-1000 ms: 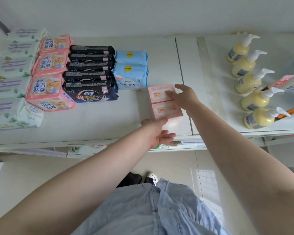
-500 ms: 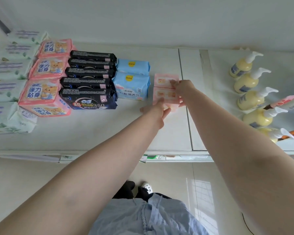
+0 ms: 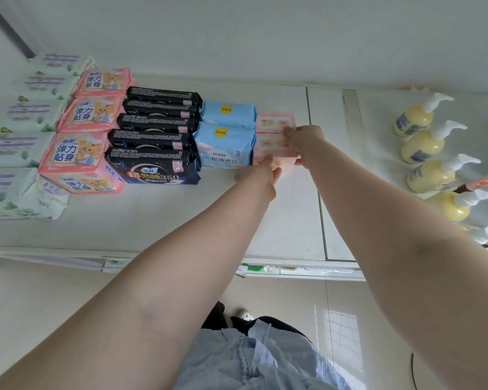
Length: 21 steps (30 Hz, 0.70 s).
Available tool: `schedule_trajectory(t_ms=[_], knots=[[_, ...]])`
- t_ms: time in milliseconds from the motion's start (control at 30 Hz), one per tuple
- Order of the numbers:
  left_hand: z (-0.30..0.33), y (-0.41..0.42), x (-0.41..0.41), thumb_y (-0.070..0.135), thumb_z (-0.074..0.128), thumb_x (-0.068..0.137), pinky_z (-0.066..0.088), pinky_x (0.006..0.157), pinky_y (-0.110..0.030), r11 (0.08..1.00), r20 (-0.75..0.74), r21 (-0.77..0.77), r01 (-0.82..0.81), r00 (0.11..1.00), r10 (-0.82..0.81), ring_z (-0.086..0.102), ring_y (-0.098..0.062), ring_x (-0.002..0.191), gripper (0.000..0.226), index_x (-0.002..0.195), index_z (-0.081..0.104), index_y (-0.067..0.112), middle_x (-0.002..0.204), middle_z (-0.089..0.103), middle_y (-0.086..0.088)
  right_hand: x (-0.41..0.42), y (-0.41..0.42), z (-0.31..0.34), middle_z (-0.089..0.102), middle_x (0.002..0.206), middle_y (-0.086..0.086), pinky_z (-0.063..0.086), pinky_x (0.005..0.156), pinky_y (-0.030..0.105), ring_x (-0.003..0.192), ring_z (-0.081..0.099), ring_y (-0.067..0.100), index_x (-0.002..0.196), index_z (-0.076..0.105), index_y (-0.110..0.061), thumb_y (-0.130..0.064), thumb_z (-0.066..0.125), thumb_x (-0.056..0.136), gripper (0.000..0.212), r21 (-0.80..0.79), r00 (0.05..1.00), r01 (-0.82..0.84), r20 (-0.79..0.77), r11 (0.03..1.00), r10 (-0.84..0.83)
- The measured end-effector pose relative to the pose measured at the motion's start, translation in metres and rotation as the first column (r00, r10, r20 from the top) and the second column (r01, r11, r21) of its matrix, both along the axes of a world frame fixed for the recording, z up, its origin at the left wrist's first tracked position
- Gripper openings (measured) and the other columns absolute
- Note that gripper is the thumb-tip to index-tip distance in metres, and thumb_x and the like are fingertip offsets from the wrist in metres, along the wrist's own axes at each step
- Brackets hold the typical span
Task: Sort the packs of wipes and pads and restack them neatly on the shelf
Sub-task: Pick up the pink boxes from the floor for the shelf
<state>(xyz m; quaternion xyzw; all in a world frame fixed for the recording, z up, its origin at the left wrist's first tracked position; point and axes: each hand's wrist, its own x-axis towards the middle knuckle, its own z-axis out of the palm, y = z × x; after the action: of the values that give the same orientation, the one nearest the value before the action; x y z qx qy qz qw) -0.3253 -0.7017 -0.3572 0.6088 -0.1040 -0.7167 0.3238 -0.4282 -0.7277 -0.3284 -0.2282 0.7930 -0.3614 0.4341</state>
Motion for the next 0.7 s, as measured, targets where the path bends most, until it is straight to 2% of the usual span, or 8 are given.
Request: schedule_trajectory(t_ms=[100, 167, 267, 333, 400, 500, 600, 700], knots=[[-0.001, -0.002, 0.001, 0.023, 0.074, 0.082, 0.058, 0.066, -0.021, 0.999, -0.015, -0.011, -0.031, 0.999, 0.031, 0.067, -0.01, 0.054, 0.044, 0.12, 0.056, 0.007, 0.086, 0.068, -0.001, -0.001, 0.002, 0.0, 0.068, 0.103, 0.008, 0.058, 0.079, 0.046, 0.092, 0.069, 0.029, 0.117, 0.06, -0.01, -0.027, 0.062, 0.094, 0.029, -0.007, 0.999, -0.003, 0.05, 1.0, 0.004], [0.001, 0.0, 0.002, 0.027, 0.074, 0.083, 0.059, 0.061, -0.025, 1.0, 0.007, 0.004, -0.011, 1.0, 0.011, 0.062, -0.01, 0.039, 0.044, 0.118, 0.058, 0.007, 0.082, 0.064, -0.001, -0.002, 0.004, 0.002, 0.069, 0.105, 0.007, 0.058, 0.08, 0.044, 0.093, 0.068, 0.028, 0.114, 0.059, -0.012, -0.031, 0.061, 0.094, 0.028, 0.008, 0.998, -0.005, 0.057, 1.0, 0.005], [0.018, 0.009, 0.006, 0.039, 0.066, 0.088, 0.055, 0.049, -0.028, 0.993, 0.078, 0.005, 0.117, 0.99, -0.117, 0.062, -0.016, 0.058, 0.046, 0.124, 0.054, 0.012, 0.098, 0.058, -0.006, -0.005, 0.011, 0.004, 0.064, 0.11, 0.007, 0.055, 0.078, 0.038, 0.099, 0.061, 0.027, 0.12, 0.059, -0.009, -0.04, 0.064, 0.091, 0.042, 0.03, 1.0, -0.001, 0.023, 1.0, 0.0], [0.027, 0.016, 0.011, 0.043, 0.059, 0.091, 0.052, 0.06, -0.03, 0.974, 0.112, 0.01, 0.225, 0.968, -0.225, 0.06, -0.019, 0.072, 0.047, 0.127, 0.05, 0.015, 0.103, 0.055, -0.006, -0.009, 0.02, 0.008, 0.061, 0.109, 0.01, 0.054, 0.075, 0.037, 0.095, 0.058, 0.027, 0.119, 0.059, -0.005, -0.043, 0.065, 0.089, 0.049, 0.047, 1.0, 0.006, -0.003, 0.999, -0.005], [0.035, 0.023, 0.015, 0.045, 0.057, 0.092, 0.05, 0.073, -0.032, 0.95, 0.135, 0.005, 0.311, 0.942, -0.309, 0.059, -0.021, 0.084, 0.041, 0.121, 0.049, 0.017, 0.093, 0.054, -0.006, -0.011, 0.034, 0.014, 0.062, 0.106, 0.01, 0.054, 0.075, 0.036, 0.09, 0.057, 0.025, 0.116, 0.059, -0.004, -0.044, 0.065, 0.088, 0.049, 0.047, 1.0, 0.018, -0.016, 0.999, -0.017], [0.04, 0.035, 0.024, 0.042, 0.06, 0.09, 0.045, 0.067, -0.028, 0.889, 0.284, -0.063, 0.453, 0.862, -0.42, 0.056, -0.021, 0.078, 0.034, 0.11, 0.051, 0.015, 0.086, 0.055, -0.004, -0.008, 0.066, 0.023, 0.062, 0.1, 0.007, 0.052, 0.076, 0.033, 0.084, 0.056, 0.021, 0.111, 0.061, -0.006, -0.039, 0.065, 0.09, 0.04, 0.021, 0.999, 0.036, 0.018, 0.999, -0.036], [0.036, 0.051, 0.039, 0.033, 0.065, 0.088, 0.041, 0.07, -0.025, 0.793, 0.405, -0.225, 0.566, 0.795, -0.452, 0.054, -0.02, 0.073, 0.018, 0.086, 0.06, 0.016, 0.075, 0.058, 0.0, 0.003, 0.117, 0.027, 0.063, 0.096, 0.006, 0.05, 0.078, 0.033, 0.082, 0.056, 0.021, 0.113, 0.063, -0.006, -0.033, 0.066, 0.09, 0.036, -0.023, 0.996, 0.044, 0.079, 0.999, -0.042], [0.031, 0.077, 0.063, 0.026, 0.067, 0.087, 0.044, 0.073, -0.025, 0.692, 0.412, -0.322, 0.647, 0.753, -0.513, 0.057, -0.015, 0.07, 0.017, 0.1, 0.065, 0.015, 0.084, 0.064, -0.002, 0.02, 0.177, 0.026, 0.068, 0.095, 0.004, 0.054, 0.083, 0.032, 0.081, 0.062, 0.019, 0.108, 0.067, -0.01, -0.029, 0.067, 0.09, 0.026, -0.087, 0.992, 0.076, 0.107, 0.993, -0.067]])
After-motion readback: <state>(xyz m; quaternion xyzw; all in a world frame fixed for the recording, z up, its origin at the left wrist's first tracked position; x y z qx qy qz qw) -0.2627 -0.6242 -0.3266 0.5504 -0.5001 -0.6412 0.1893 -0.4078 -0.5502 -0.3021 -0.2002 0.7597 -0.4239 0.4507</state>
